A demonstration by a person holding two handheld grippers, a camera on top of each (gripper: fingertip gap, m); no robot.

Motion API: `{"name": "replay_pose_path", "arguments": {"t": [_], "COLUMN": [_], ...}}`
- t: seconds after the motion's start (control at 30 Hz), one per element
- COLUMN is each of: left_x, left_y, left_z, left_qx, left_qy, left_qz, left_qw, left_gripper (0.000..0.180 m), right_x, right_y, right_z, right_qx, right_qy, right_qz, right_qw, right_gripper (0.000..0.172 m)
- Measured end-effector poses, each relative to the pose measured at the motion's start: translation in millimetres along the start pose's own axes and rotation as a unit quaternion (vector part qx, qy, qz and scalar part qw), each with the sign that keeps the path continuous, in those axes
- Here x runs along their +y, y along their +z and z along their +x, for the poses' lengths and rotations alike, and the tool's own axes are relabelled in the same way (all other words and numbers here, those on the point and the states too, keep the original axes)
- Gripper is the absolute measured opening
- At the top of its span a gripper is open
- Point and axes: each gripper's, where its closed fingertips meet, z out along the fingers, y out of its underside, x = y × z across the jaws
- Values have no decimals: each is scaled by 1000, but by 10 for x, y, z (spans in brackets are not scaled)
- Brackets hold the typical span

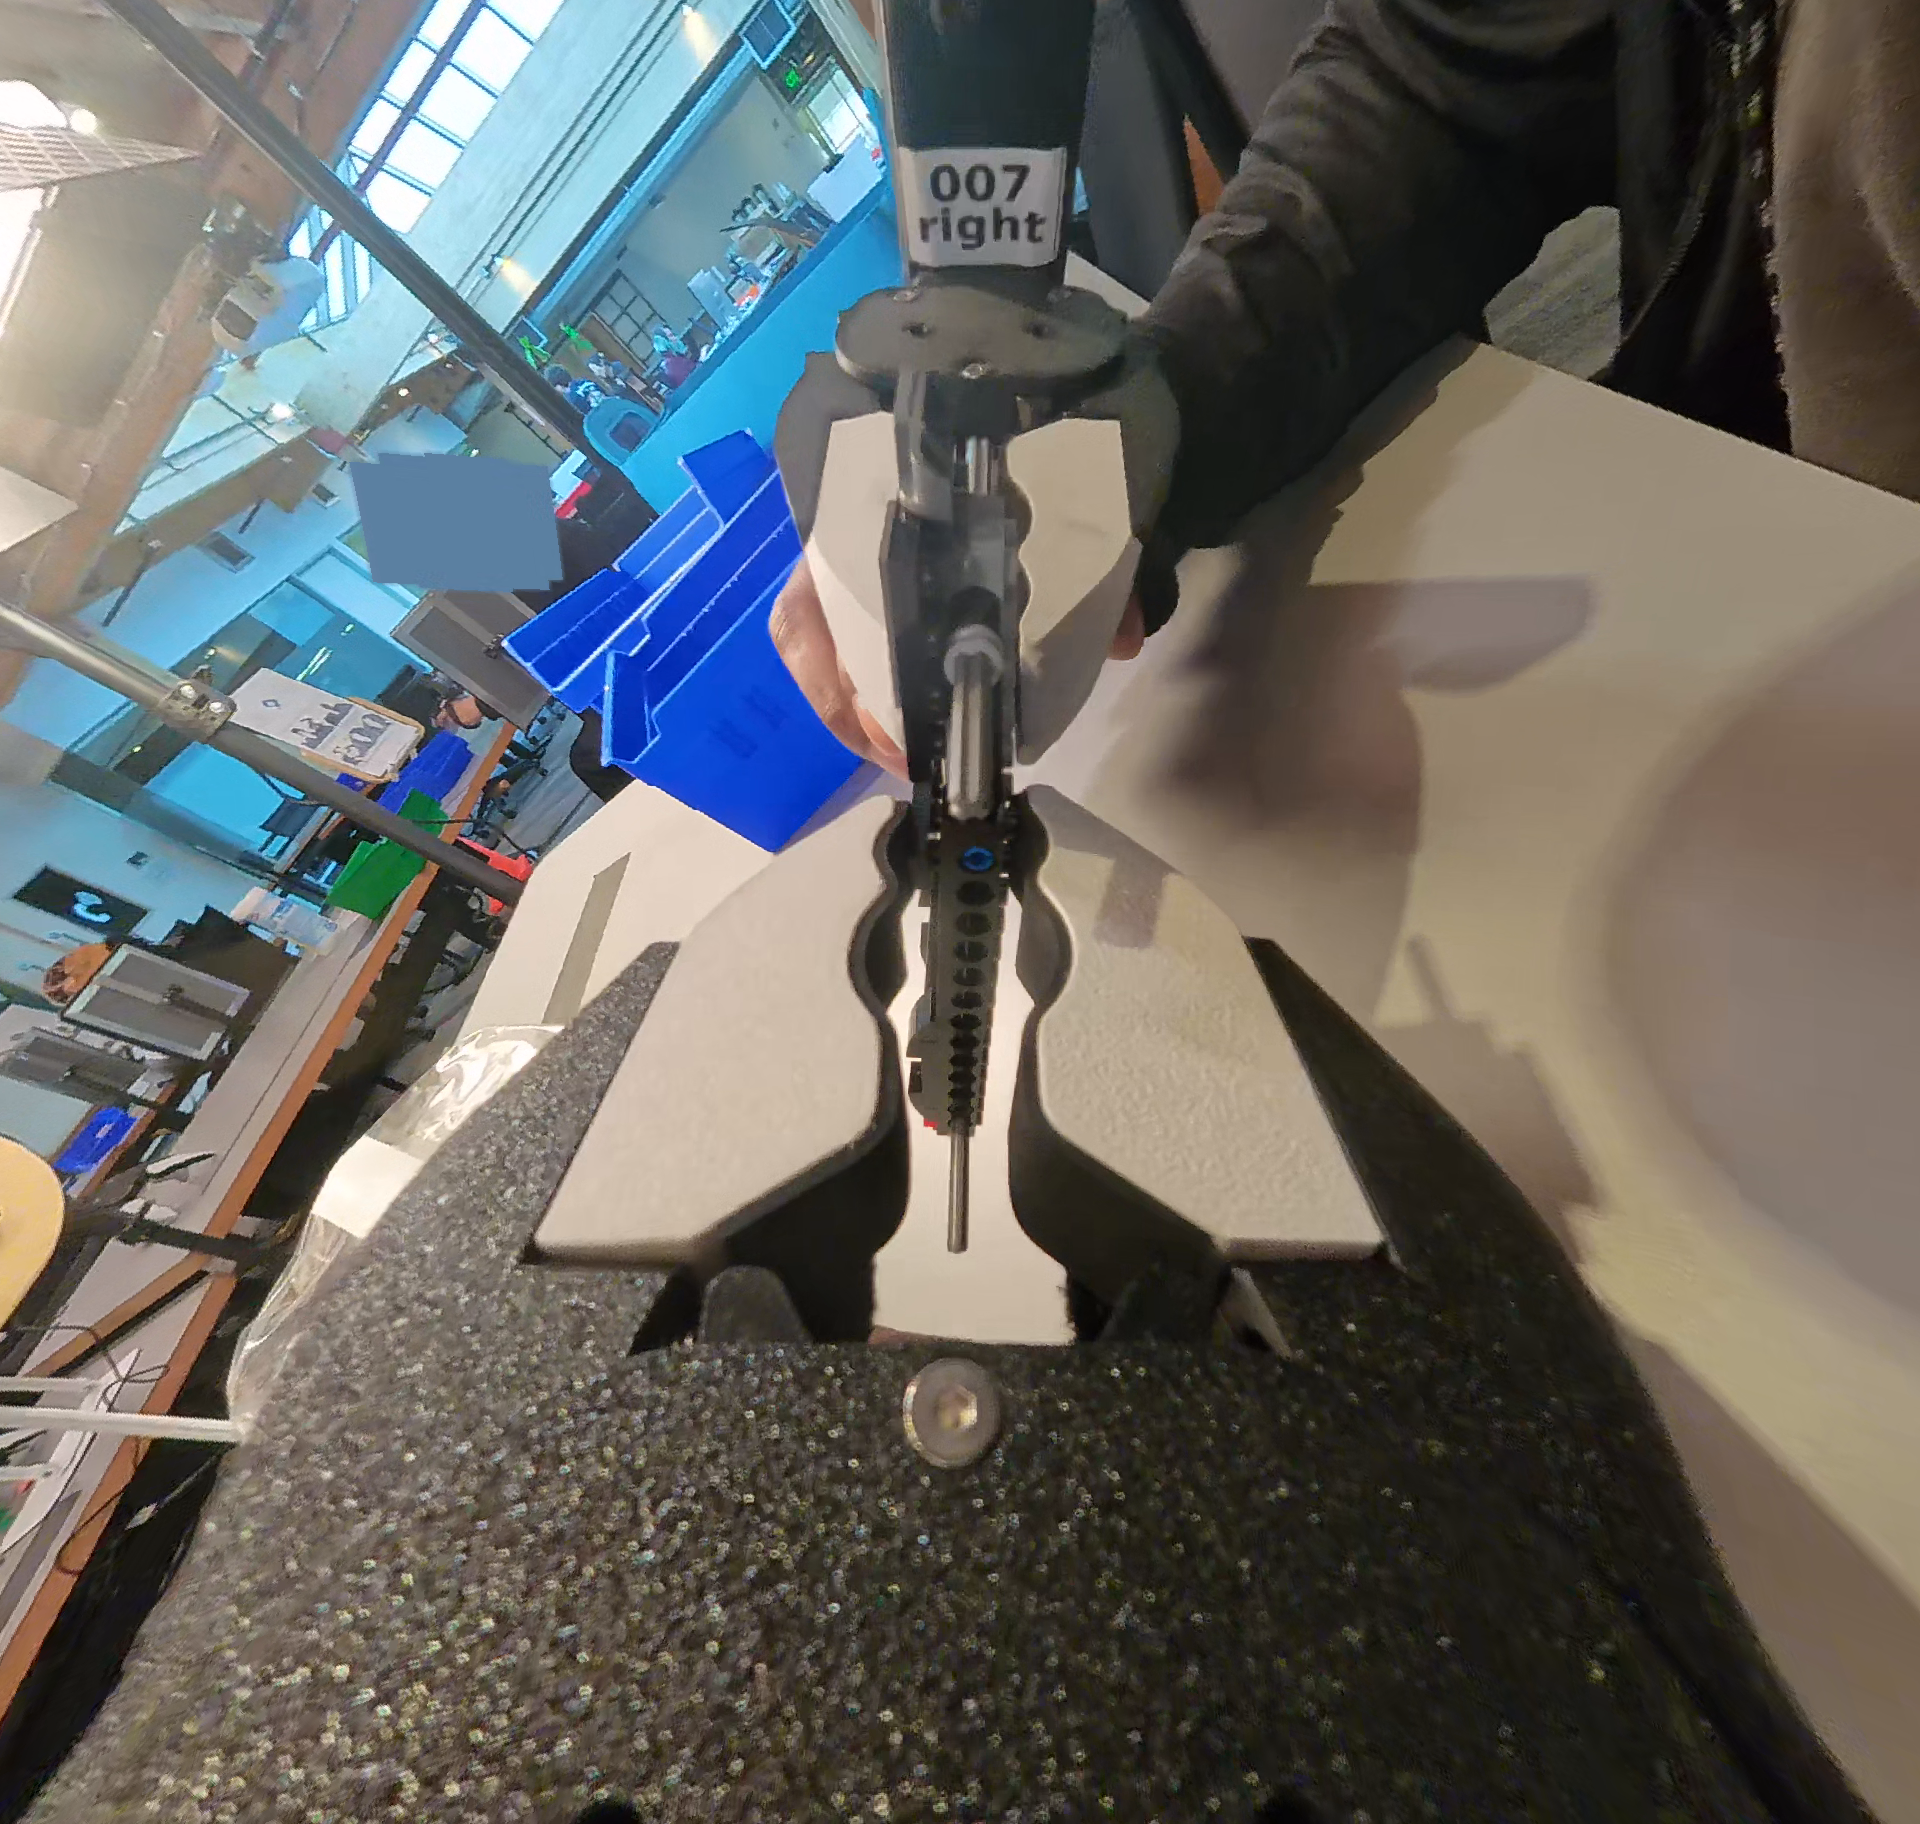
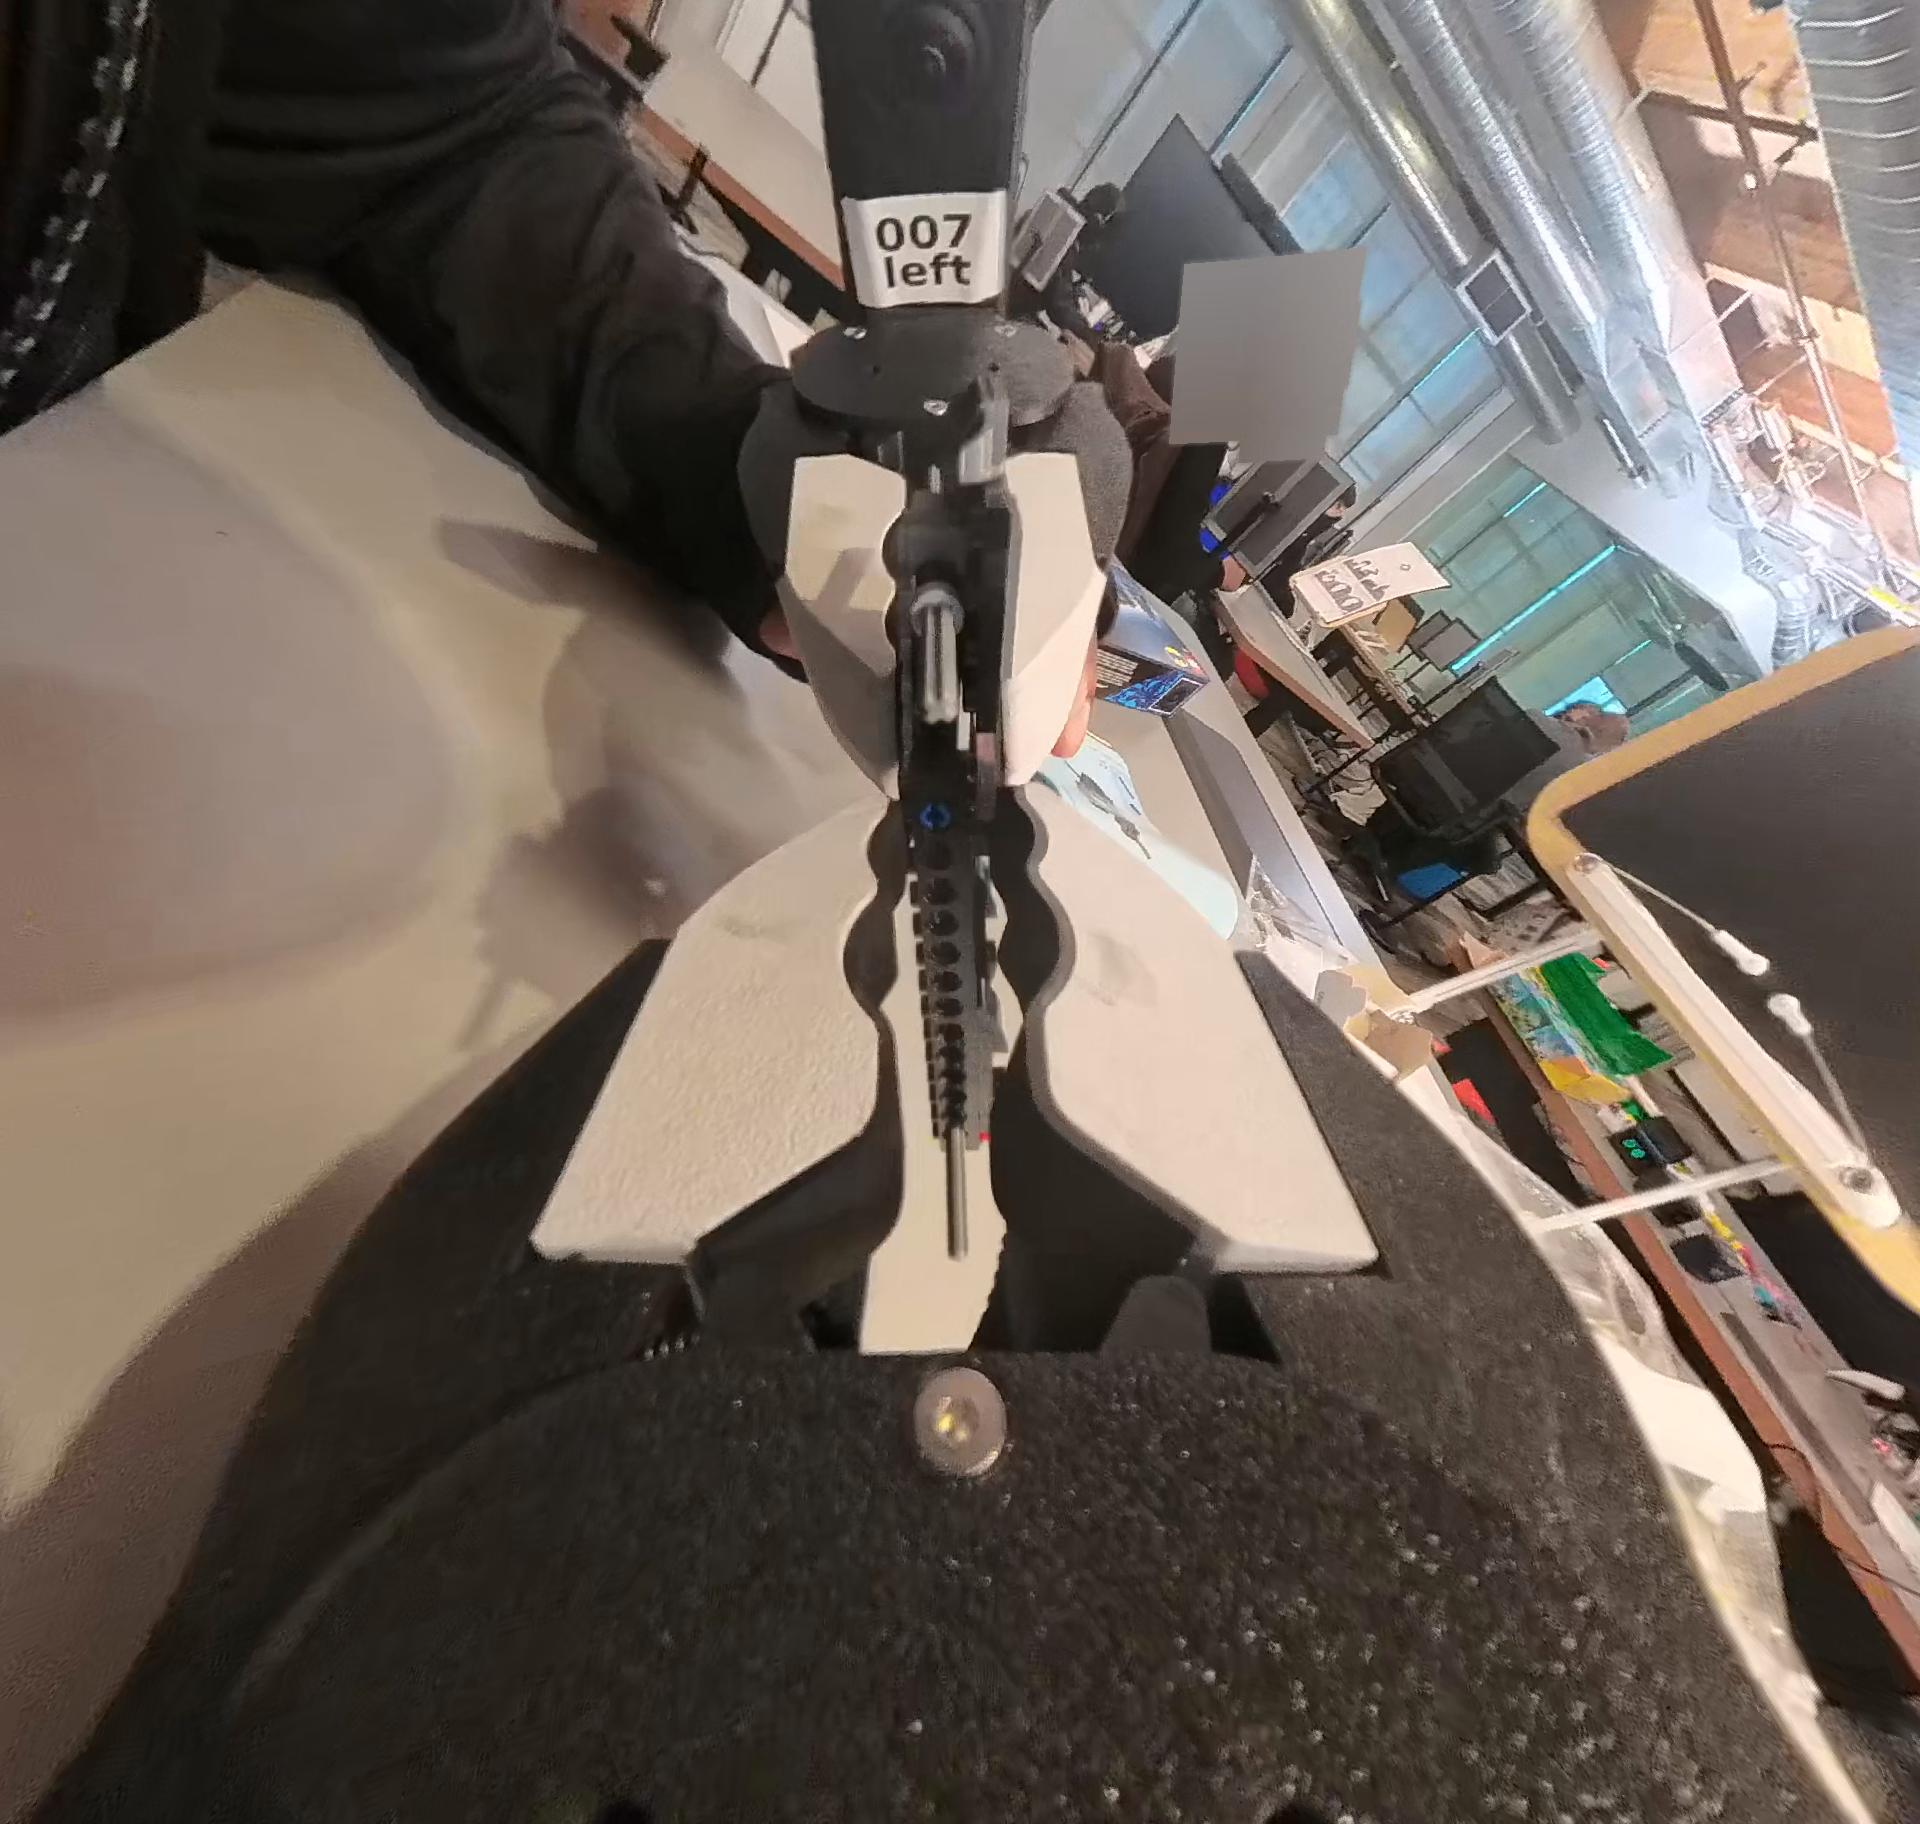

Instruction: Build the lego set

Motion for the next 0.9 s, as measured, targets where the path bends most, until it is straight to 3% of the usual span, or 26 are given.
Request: {"name": "replay_pose_path", "arguments": {"t": [0.23,0.4,0.57,0.9], "left_x": [-39,-43,-78,-165], "left_y": [-2,-35,-32,-60], "left_z": [-83,-155,-100,-54], "left_qx": [-51,-62,-62,-60], "left_qy": [13,-14,8,31], "left_qz": [26,41,53,69], "left_qw": [998,997,997,995], "left_gripper": [21,35,20,17], "right_x": [-27,-45,-72,-171], "right_y": [-37,-42,-49,-60], "right_z": [57,64,70,35], "right_qx": [4,6,11,12], "right_qy": [34,40,38,25], "right_qz": [38,53,62,80], "right_qw": [999,998,997,996], "right_gripper": [16,16,16,16]}}
